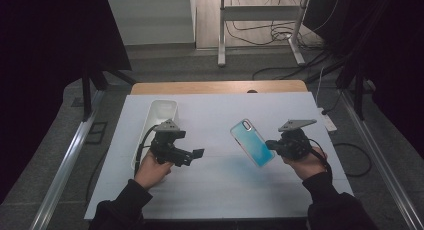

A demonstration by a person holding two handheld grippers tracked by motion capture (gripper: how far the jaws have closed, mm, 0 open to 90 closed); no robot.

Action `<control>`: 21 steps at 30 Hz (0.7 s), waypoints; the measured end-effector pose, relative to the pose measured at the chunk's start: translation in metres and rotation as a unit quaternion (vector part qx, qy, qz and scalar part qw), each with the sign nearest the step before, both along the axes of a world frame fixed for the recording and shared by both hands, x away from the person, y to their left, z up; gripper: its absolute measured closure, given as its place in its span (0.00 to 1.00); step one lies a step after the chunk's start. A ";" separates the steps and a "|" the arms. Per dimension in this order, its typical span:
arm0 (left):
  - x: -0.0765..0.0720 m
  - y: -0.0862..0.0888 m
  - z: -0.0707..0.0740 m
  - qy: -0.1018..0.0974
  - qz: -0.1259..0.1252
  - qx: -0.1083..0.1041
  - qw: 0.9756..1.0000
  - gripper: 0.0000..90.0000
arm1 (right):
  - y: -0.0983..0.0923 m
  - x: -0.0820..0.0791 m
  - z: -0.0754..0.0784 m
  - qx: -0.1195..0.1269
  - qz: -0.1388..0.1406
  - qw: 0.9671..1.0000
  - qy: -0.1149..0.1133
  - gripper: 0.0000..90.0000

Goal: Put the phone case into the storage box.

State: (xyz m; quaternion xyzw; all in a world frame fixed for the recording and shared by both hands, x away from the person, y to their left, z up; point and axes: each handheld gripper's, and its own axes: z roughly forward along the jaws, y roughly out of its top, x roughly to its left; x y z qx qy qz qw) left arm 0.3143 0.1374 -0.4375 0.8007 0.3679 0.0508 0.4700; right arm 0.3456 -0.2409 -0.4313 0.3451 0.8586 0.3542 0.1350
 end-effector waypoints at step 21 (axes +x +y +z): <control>0.021 -0.029 -0.004 0.026 -0.029 -0.050 0.998 0.00 | 0.021 -0.007 0.001 0.000 0.021 1.000 -0.021 0.98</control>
